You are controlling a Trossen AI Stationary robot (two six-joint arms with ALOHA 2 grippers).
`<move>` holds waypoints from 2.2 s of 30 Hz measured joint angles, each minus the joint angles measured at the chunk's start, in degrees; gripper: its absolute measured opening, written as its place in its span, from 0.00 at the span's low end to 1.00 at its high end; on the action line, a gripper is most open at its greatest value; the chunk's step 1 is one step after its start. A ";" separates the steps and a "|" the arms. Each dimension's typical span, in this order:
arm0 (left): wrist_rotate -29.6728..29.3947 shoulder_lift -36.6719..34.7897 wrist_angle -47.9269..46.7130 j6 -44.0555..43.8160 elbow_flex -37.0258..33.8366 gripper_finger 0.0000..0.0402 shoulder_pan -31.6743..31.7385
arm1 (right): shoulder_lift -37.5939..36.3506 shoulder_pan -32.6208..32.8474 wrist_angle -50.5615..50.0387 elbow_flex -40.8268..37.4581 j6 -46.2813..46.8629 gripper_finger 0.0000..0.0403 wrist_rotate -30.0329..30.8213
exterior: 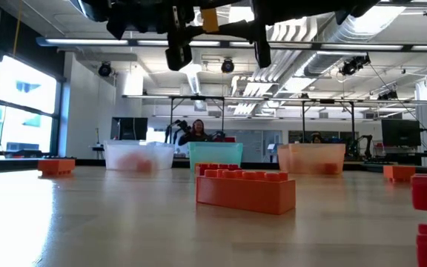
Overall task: Sort & place blocks by color
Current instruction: Put the yellow game piece into the green bin
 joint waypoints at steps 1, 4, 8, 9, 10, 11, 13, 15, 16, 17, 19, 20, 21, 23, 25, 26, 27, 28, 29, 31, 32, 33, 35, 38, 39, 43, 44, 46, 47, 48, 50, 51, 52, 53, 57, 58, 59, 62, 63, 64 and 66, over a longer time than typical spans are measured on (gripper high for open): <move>0.11 0.00 0.03 0.46 0.00 0.32 0.00 | 0.00 0.02 0.03 0.00 -0.23 0.27 0.02; 0.12 0.00 -0.04 0.77 0.00 0.27 0.00 | 0.00 0.02 -0.10 0.00 -0.47 0.27 0.01; -0.01 0.00 -0.05 1.45 0.00 0.27 0.00 | 0.00 0.02 -0.19 0.00 -0.45 0.32 0.03; -0.28 0.00 -0.05 1.93 0.00 0.27 0.00 | 0.00 0.00 -0.34 0.00 -0.25 0.36 -0.01; -0.87 0.00 -0.09 2.59 0.00 0.27 -0.02 | 0.00 0.01 -0.49 0.00 0.23 0.42 0.12; -1.13 0.00 -0.28 3.11 0.00 0.27 -0.01 | 0.00 0.00 -0.51 0.00 0.12 0.47 0.11; -2.34 0.00 -1.00 4.14 0.00 0.27 0.29 | 0.00 0.00 -1.00 0.00 -0.08 0.56 0.21; -3.42 0.00 -1.63 5.25 0.00 0.27 0.82 | 0.00 -0.03 -2.32 0.00 -0.02 0.62 0.22; -3.48 0.00 -2.23 5.42 0.00 0.27 1.19 | 0.00 -0.04 -2.83 0.00 -0.03 0.64 0.54; -3.46 0.00 -2.70 5.64 0.00 0.27 1.61 | 0.00 -0.10 -3.45 0.00 -0.02 0.65 0.97; -3.84 0.00 -4.29 6.69 0.00 0.27 2.29 | 0.00 -0.41 -5.08 0.00 0.69 0.65 1.66; -4.44 0.00 -5.20 7.31 0.00 0.27 2.61 | 0.00 -0.74 -6.00 0.00 0.86 0.66 2.00; -5.39 0.00 -5.99 8.02 0.00 0.27 2.89 | 0.02 -1.01 -6.70 0.00 0.99 0.66 2.19; -7.59 0.00 -7.26 9.57 0.00 0.27 3.52 | 0.02 -1.70 -8.06 0.00 1.04 0.66 2.23; -10.45 0.02 -8.25 10.89 0.00 0.27 4.35 | 0.02 -2.35 -9.46 0.00 1.52 0.66 2.11; -12.06 0.02 -8.57 11.72 0.00 0.27 4.71 | 0.02 -2.75 -10.48 0.00 2.07 0.66 1.91; -13.74 0.02 -8.92 12.75 0.00 0.27 4.98 | 0.02 -3.11 -11.44 0.00 2.38 0.66 1.38; -15.44 0.02 -9.46 13.78 0.00 0.27 5.23 | 0.02 -3.50 -12.16 0.00 2.45 0.66 0.74; -16.97 0.02 -10.15 14.89 0.00 0.27 5.46 | 0.02 -3.88 -12.75 0.00 2.50 0.66 0.53; -19.74 0.02 -10.94 16.55 0.00 0.27 5.77 | 0.02 -4.58 -14.11 0.00 2.35 0.66 0.40; -20.69 0.02 -11.18 17.12 0.00 0.27 5.95 | 0.02 -4.94 -14.99 0.00 2.32 0.66 0.38; -21.61 0.02 -11.34 17.50 0.00 0.27 6.15 | 0.02 -5.28 -15.65 0.00 2.10 0.66 0.35; -23.34 0.10 -11.39 18.57 0.00 0.27 6.53 | 0.02 -6.00 -16.68 0.00 1.09 0.66 0.22; -27.35 1.16 -11.22 20.65 0.02 0.27 6.63 | 0.02 -7.00 -18.45 0.00 -0.52 0.66 0.20; -28.92 1.71 -11.22 21.32 0.02 0.27 6.72 | 0.02 -7.33 -18.75 0.00 -0.81 0.66 0.21; -32.28 4.75 -11.17 21.85 0.02 0.27 7.54 | 0.02 -8.47 -19.55 0.00 -2.83 0.66 0.23; -32.68 5.66 -11.18 21.85 0.02 0.27 7.84 | 0.02 -8.72 -19.55 0.00 -3.40 0.66 0.23; -32.97 7.58 -11.12 21.80 0.02 0.27 8.44 | 0.02 -9.29 -19.64 0.00 -4.41 0.66 0.23; -32.96 8.61 -11.11 21.77 0.02 0.28 8.64 | 0.02 -9.56 -19.64 0.00 -4.81 0.66 0.23; -32.97 9.55 -11.17 21.76 0.00 0.28 8.88 | 0.02 -9.86 -19.64 0.00 -5.15 0.66 0.23; -32.92 11.12 -10.56 21.72 0.00 0.29 9.30 | 0.02 -10.38 -19.64 0.00 -5.19 0.66 0.23; -32.84 11.93 -9.76 21.70 0.00 0.29 9.46 | 0.02 -10.57 -19.64 0.00 -5.19 0.66 0.23; -32.76 12.64 -9.20 21.70 0.00 0.29 9.66 | 0.02 -10.69 -19.64 0.00 -5.19 0.66 0.23; -32.76 13.26 -8.59 21.68 0.00 0.29 9.88 | 0.02 -10.86 -19.64 0.00 -5.19 0.66 0.23; -32.92 15.14 -5.39 21.66 0.00 0.29 10.06 | 0.02 -10.88 -20.28 0.00 -5.19 0.66 0.23; -32.92 15.57 -5.09 21.61 0.00 0.29 10.21 | 0.02 -10.86 -20.54 0.00 -5.19 0.66 0.23; -32.92 15.96 -4.61 21.50 0.00 0.29 10.23 | 0.02 -10.86 -20.73 0.00 -5.19 0.66 0.22; -33.39 17.27 -3.17 21.21 0.00 0.29 10.35 | 0.02 -10.86 -21.42 0.00 -5.19 0.66 0.21; -33.48 17.61 -2.93 21.18 0.00 0.29 10.45 | 0.02 -10.86 -21.58 0.00 -5.19 0.66 0.15; -33.60 17.68 -2.98 21.18 0.00 0.29 10.59 | 0.02 -10.84 -21.64 0.00 -5.19 0.66 -0.08; -33.90 18.08 -2.08 21.20 0.00 0.29 10.67 | 0.02 -10.84 -21.91 0.00 -5.16 0.66 -0.59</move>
